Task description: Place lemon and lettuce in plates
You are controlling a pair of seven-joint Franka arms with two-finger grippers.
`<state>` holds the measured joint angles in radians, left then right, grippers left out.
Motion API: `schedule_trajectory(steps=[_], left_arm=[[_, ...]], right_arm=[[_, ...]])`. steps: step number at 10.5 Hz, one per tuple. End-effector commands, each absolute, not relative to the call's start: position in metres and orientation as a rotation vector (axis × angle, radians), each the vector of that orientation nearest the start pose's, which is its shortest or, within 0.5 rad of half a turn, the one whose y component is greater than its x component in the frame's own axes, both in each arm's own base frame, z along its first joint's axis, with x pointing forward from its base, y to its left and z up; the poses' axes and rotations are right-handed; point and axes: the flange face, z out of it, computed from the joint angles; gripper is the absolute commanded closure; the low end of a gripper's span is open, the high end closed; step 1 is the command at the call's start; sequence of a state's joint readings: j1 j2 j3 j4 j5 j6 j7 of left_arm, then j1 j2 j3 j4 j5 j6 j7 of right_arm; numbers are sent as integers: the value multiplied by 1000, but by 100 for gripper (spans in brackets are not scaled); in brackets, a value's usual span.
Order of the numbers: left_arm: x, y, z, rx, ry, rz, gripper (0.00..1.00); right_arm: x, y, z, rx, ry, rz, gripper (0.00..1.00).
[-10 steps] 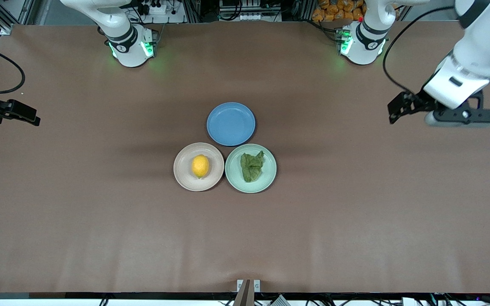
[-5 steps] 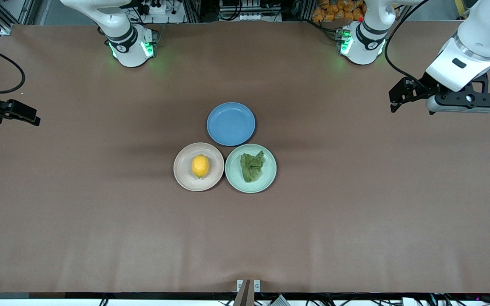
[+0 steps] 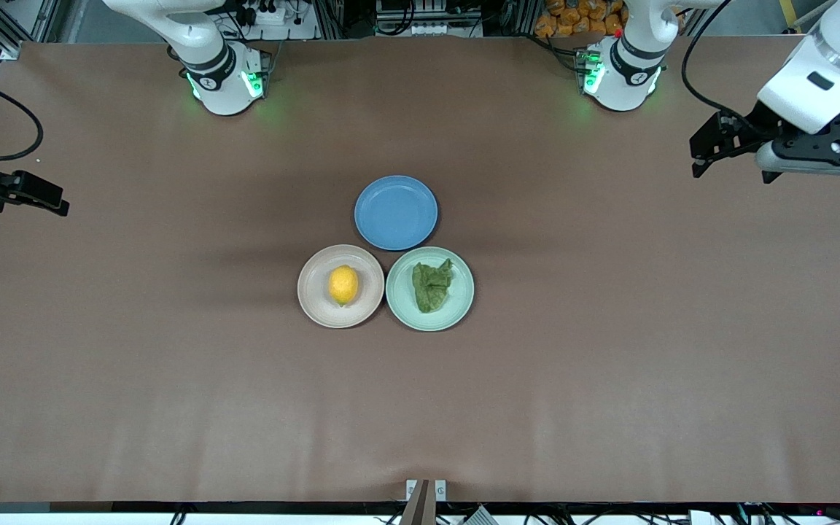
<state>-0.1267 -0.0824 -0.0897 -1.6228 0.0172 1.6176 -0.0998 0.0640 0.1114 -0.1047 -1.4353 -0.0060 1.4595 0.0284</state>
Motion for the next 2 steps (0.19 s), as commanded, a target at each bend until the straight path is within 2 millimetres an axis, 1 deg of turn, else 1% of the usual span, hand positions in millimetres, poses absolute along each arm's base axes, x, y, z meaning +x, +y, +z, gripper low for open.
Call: schedule_trajectory(steps=[1, 2], left_arm=[[518, -112, 659, -3110, 214, -104, 0], [518, -112, 661, -3110, 214, -108, 0]], right_arm=[[570, -21, 619, -3136, 105, 124, 0], [570, -21, 619, -3136, 105, 125, 0]])
